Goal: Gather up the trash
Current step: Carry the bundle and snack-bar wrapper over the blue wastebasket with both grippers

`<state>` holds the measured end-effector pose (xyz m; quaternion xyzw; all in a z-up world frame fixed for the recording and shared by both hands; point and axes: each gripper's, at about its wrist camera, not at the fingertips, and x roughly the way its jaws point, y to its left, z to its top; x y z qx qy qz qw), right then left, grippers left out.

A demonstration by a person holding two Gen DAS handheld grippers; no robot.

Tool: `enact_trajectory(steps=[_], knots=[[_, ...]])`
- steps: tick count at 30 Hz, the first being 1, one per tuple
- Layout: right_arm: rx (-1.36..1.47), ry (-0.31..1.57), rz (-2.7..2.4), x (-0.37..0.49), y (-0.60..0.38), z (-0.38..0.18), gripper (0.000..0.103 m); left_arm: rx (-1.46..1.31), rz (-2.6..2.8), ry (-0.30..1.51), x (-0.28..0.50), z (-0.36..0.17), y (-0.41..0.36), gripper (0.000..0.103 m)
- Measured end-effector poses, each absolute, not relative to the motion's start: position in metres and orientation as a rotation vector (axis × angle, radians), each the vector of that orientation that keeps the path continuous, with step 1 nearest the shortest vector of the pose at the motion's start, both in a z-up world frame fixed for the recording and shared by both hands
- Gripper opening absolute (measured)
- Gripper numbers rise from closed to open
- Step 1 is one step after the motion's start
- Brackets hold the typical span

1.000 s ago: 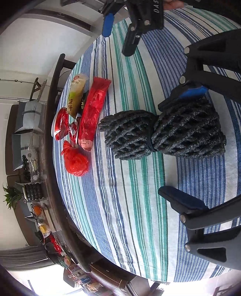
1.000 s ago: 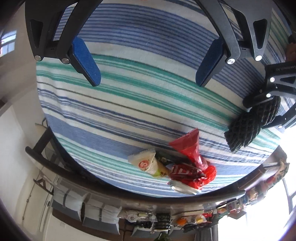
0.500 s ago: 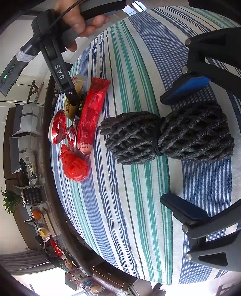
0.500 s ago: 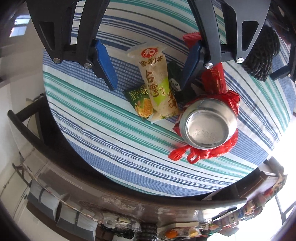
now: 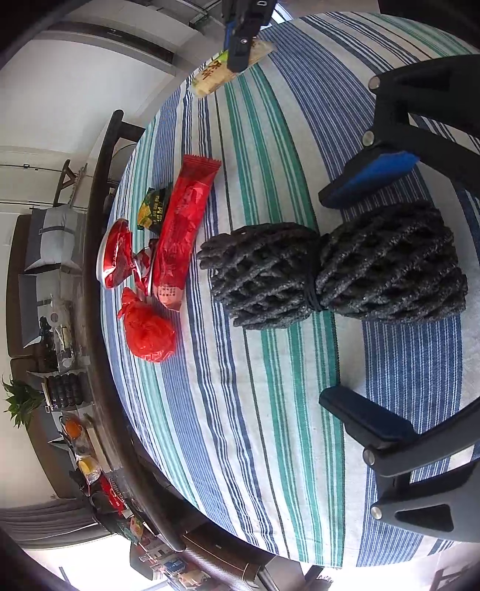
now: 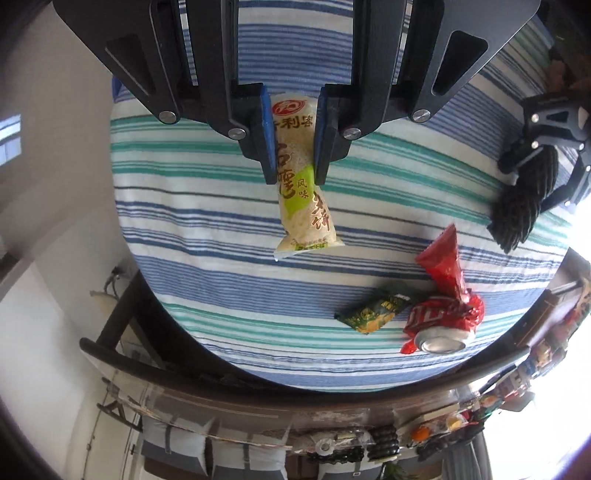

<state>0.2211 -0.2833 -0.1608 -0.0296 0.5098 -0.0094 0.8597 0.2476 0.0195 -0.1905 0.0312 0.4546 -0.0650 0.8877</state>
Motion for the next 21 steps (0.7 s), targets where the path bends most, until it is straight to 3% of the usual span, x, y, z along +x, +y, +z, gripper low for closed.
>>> enact_trajectory(steps=[2, 4, 6, 9, 14, 21], knots=[[-0.029, 1.064, 0.011, 0.198, -0.274, -0.172, 0.020, 0.064, -0.134, 0.945, 0.247, -0.191, 0.019, 0.099], [-0.025, 1.032, 0.035, 0.179, -0.264, -0.180, 0.031, 0.062, -0.132, 0.945, 0.247, -0.190, 0.020, 0.099], [-0.034, 0.993, 0.055, 0.169, -0.251, -0.185, 0.066, 0.062, -0.137, 0.946, 0.245, -0.190, 0.023, 0.099], [-0.064, 0.975, 0.056, 0.168, -0.235, -0.191, 0.084, 0.071, -0.146, 0.949, 0.238, -0.191, 0.029, 0.100], [-0.084, 0.965, 0.051, 0.171, -0.230, -0.195, 0.095, 0.076, -0.149, 0.966, 0.226, -0.190, 0.046, 0.100], [-0.081, 0.977, 0.046, 0.173, -0.230, -0.197, 0.102, 0.082, -0.154, 0.997, 0.221, -0.189, 0.051, 0.100]])
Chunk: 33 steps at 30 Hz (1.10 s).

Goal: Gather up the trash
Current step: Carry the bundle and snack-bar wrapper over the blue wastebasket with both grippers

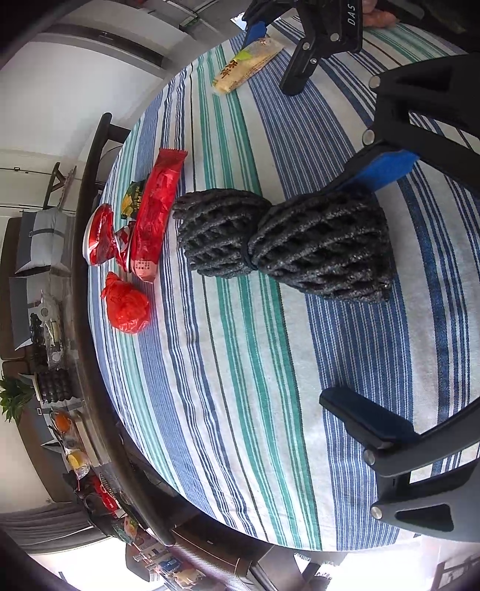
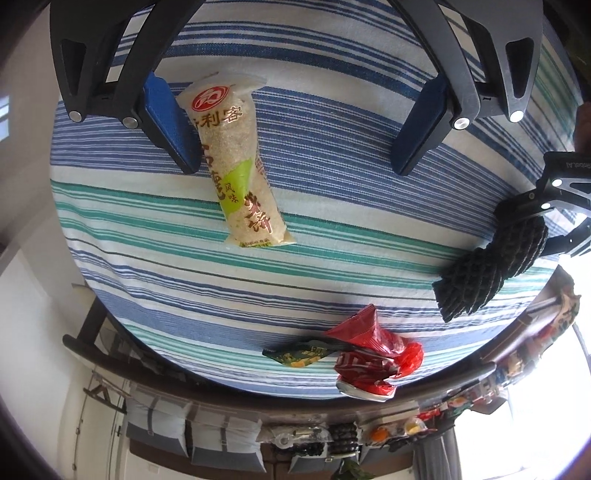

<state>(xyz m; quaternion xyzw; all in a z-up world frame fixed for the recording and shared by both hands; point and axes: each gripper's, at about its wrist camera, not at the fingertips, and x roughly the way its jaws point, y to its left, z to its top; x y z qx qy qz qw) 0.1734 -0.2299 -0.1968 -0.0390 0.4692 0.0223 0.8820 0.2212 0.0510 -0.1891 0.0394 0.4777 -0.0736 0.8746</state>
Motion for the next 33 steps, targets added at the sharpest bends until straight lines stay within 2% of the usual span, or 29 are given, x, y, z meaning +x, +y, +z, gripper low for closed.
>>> enact_trajectory(steps=[5, 8, 9, 10, 12, 13, 15, 16, 19, 20, 21, 22, 33], knots=[[-0.081, 0.993, 0.082, 0.175, -0.234, -0.195, 0.101, 0.035, -0.226, 0.969, 0.227, -0.175, 0.048, 0.099], [-0.037, 1.031, 0.132, 0.185, -0.250, -0.181, 0.088, -0.005, -0.265, 0.950, 0.233, -0.167, 0.048, 0.098], [-0.038, 1.047, 0.136, 0.189, -0.254, -0.175, 0.088, -0.005, -0.272, 0.957, 0.235, -0.168, 0.048, 0.097], [-0.055, 1.070, 0.146, 0.193, -0.255, -0.171, 0.088, 0.001, -0.273, 0.962, 0.238, -0.168, 0.046, 0.095], [-0.117, 1.131, 0.160, 0.202, -0.252, -0.167, 0.086, 0.016, -0.277, 0.975, 0.241, -0.169, 0.041, 0.080], [-0.148, 1.158, 0.162, 0.205, -0.249, -0.167, 0.085, 0.017, -0.279, 0.982, 0.242, -0.170, 0.040, 0.078], [-0.171, 1.193, 0.170, 0.212, -0.245, -0.168, 0.073, 0.016, -0.283, 0.989, 0.242, -0.171, 0.037, 0.072], [-0.170, 1.209, 0.172, 0.215, -0.244, -0.169, 0.071, 0.017, -0.289, 0.990, 0.242, -0.171, 0.036, 0.068], [-0.170, 1.262, 0.161, 0.220, -0.241, -0.174, 0.054, 0.030, -0.297, 0.992, 0.241, -0.172, 0.032, 0.044], [-0.169, 1.274, 0.152, 0.219, -0.241, -0.174, 0.038, 0.033, -0.297, 0.990, 0.240, -0.172, 0.033, 0.039], [-0.172, 1.276, 0.143, 0.217, -0.241, -0.173, 0.024, 0.031, -0.297, 0.984, 0.239, -0.171, 0.034, 0.038], [-0.169, 1.272, 0.140, 0.214, -0.242, -0.171, 0.020, 0.025, -0.300, 0.977, 0.238, -0.170, 0.035, 0.036], [0.017, 1.145, 0.144, 0.174, -0.274, -0.143, 0.015, -0.054, -0.385, 0.904, 0.229, -0.154, 0.026, 0.033]])
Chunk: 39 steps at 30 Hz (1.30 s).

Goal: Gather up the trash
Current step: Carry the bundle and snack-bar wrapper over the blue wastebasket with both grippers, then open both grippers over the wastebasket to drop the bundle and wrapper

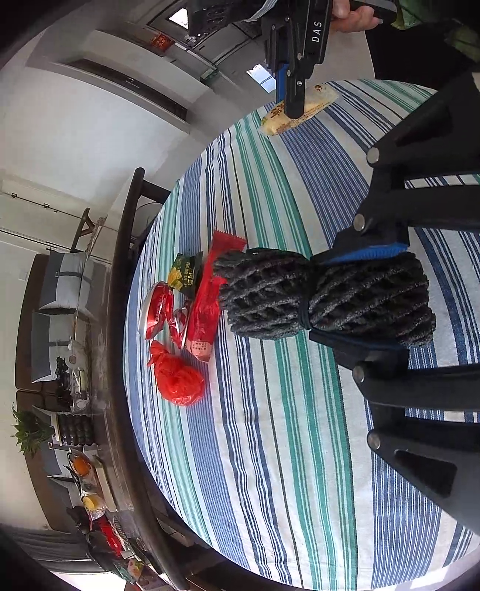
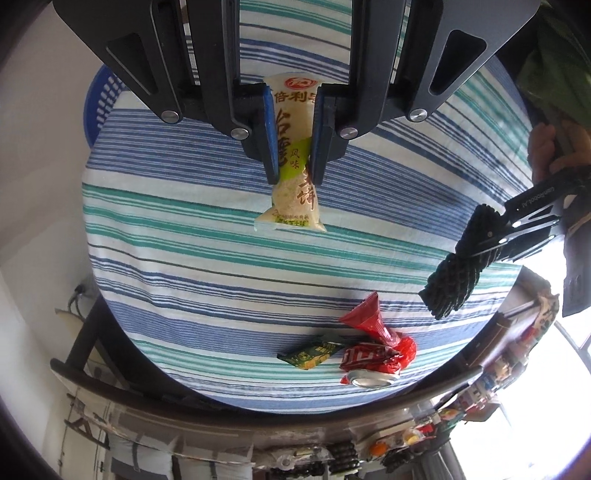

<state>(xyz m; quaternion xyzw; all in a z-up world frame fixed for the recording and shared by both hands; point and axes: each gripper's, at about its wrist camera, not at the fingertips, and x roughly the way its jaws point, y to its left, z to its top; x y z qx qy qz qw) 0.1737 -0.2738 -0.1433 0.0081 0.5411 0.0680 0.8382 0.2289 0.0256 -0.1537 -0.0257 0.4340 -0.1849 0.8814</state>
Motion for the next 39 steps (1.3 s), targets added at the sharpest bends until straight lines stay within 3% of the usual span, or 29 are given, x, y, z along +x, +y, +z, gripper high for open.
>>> enact_trajectory(steps=[13, 25, 39], knots=[[0.141, 1.058, 0.096, 0.124, -0.334, -0.119, 0.015, -0.093, -0.546, 0.927, 0.188, -0.148, -0.035, 0.033], [0.215, 1.006, -0.116, 0.081, -0.456, -0.110, 0.015, -0.036, -0.755, 0.945, 0.171, -0.118, -0.214, 0.033], [0.350, 1.017, -0.247, 0.061, -0.556, -0.161, 0.015, 0.051, -0.762, 1.066, 0.185, -0.187, -0.349, 0.033]])
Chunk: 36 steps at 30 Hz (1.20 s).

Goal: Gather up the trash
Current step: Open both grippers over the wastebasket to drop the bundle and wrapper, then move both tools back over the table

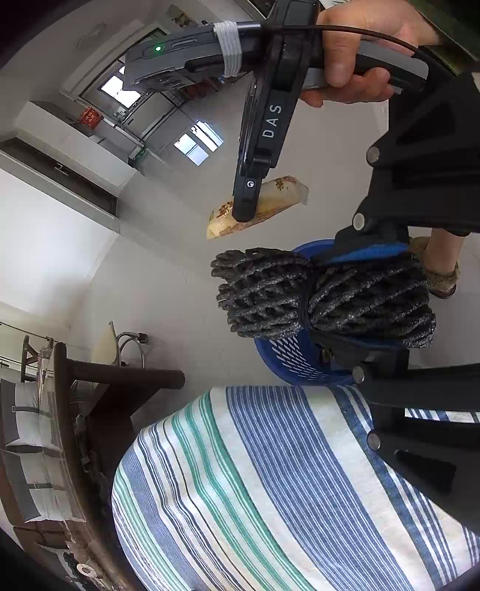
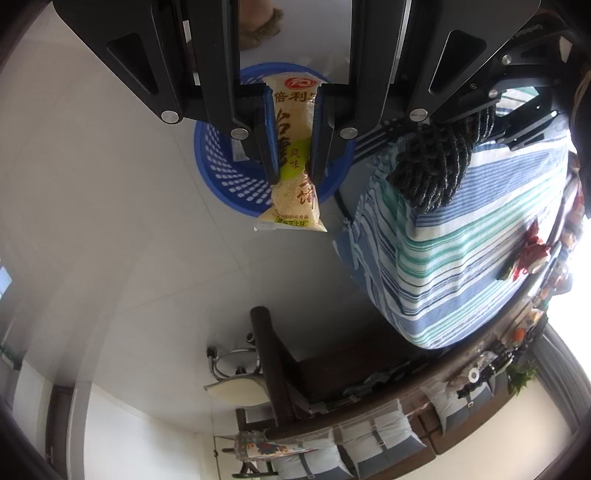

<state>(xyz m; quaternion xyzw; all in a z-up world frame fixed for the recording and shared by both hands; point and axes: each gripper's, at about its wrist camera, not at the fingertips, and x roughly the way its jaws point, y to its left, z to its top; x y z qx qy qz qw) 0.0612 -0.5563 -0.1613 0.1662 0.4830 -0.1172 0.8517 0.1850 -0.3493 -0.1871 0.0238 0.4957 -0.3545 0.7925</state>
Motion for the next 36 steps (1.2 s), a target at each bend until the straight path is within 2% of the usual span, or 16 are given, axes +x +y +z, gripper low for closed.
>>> enact_trajectory(steps=[11, 13, 16, 18, 20, 26, 28, 30, 31, 34, 36], knots=[[0.469, 1.052, -0.263, 0.051, -0.597, -0.198, 0.016, 0.064, -0.756, 1.116, 0.192, -0.227, -0.381, 0.034], [0.482, 1.058, -0.260, 0.051, -0.601, -0.202, 0.016, 0.068, -0.762, 1.116, 0.193, -0.233, -0.384, 0.036], [0.501, 1.064, -0.255, 0.052, -0.604, -0.208, 0.022, 0.079, -0.771, 1.136, 0.195, -0.240, -0.391, 0.046], [0.515, 1.056, -0.263, 0.052, -0.607, -0.208, 0.039, 0.089, -0.782, 1.138, 0.198, -0.243, -0.395, 0.053], [0.532, 1.037, -0.259, 0.051, -0.609, -0.206, 0.047, 0.098, -0.773, 1.138, 0.197, -0.245, -0.395, 0.053], [0.497, 0.979, -0.294, 0.046, -0.610, -0.190, 0.060, 0.085, -0.783, 1.095, 0.186, -0.224, -0.382, 0.053], [0.464, 0.947, -0.321, 0.045, -0.607, -0.180, 0.072, 0.078, -0.801, 1.068, 0.176, -0.210, -0.368, 0.053], [0.409, 0.921, -0.372, 0.045, -0.601, -0.170, 0.097, 0.080, -0.798, 1.046, 0.169, -0.196, -0.352, 0.053], [0.378, 0.910, -0.402, 0.046, -0.597, -0.165, 0.101, 0.094, -0.769, 1.033, 0.164, -0.190, -0.341, 0.053], [0.294, 0.876, -0.440, 0.048, -0.581, -0.152, 0.101, 0.086, -0.727, 1.007, 0.156, -0.171, -0.303, 0.053], [0.244, 0.852, -0.434, 0.050, -0.565, -0.144, 0.101, 0.073, -0.677, 0.988, 0.154, -0.164, -0.272, 0.061]])
